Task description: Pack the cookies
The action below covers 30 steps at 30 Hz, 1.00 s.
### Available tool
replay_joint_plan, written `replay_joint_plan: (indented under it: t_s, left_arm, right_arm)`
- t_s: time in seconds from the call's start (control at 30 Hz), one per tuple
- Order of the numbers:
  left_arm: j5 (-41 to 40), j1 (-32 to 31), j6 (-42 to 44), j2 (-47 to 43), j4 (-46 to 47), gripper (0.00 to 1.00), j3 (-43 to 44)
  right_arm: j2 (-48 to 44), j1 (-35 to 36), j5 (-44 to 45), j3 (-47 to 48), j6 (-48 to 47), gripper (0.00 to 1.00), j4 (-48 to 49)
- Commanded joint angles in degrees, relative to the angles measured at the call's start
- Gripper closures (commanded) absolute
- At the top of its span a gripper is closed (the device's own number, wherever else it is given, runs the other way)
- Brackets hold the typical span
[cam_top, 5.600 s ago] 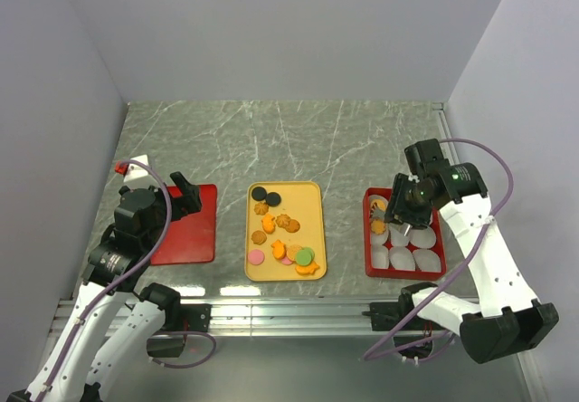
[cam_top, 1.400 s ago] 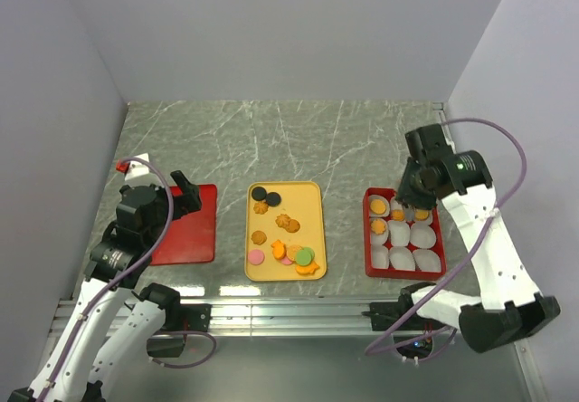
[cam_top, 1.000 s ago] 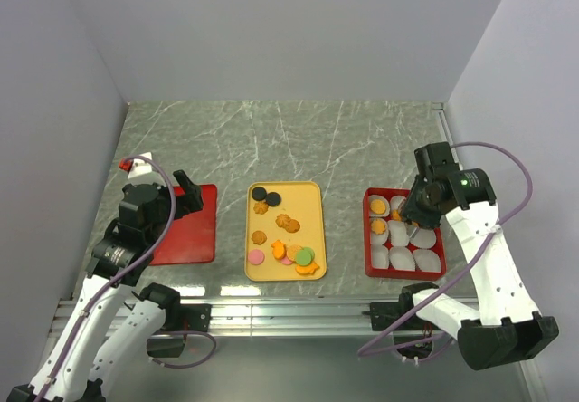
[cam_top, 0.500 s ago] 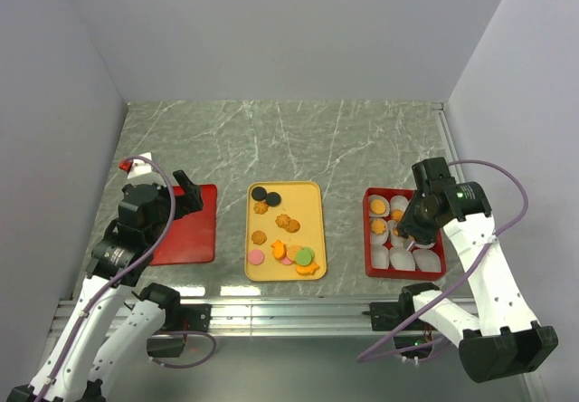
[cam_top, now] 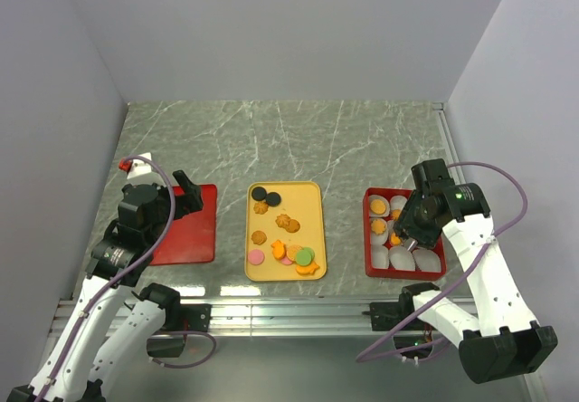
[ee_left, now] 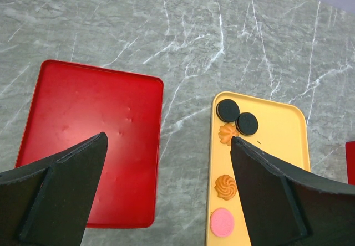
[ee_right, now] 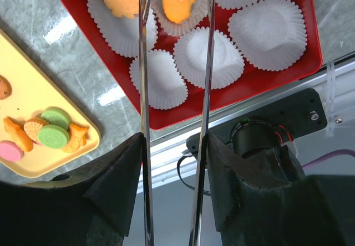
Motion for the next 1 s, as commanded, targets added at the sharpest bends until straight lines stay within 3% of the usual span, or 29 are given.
replay_joint_plan:
  t_s: [0.0, 0.63, 0.77, 0.97]
  left_arm:
    - [-0.2, 0.2, 0.6, -0.8, 2.4, 0.01, -0.1]
    - [-0.1, 0.2, 0.6, -0.7, 2.4, 0.0, -0.1]
    - [-0.1, 0.2, 0.6, -0.5, 2.4, 0.01, 0.0]
    - [0.1, 0.2, 0.7, -0.6, 2.4, 0.0, 0.0]
  right_arm:
    - [-0.4, -0.5, 1.8, 2.1, -0.3, 0.44, 0.5]
    - [3.8, 0.7, 0.4, 16.7, -1.9, 0.46, -2.1]
    - [6.2, 6.0, 3.2, 21.6, 0.0, 0.46, -2.8]
    - [13.8, 22.2, 5.7, 28.5, 5.4, 0.46, -2.3]
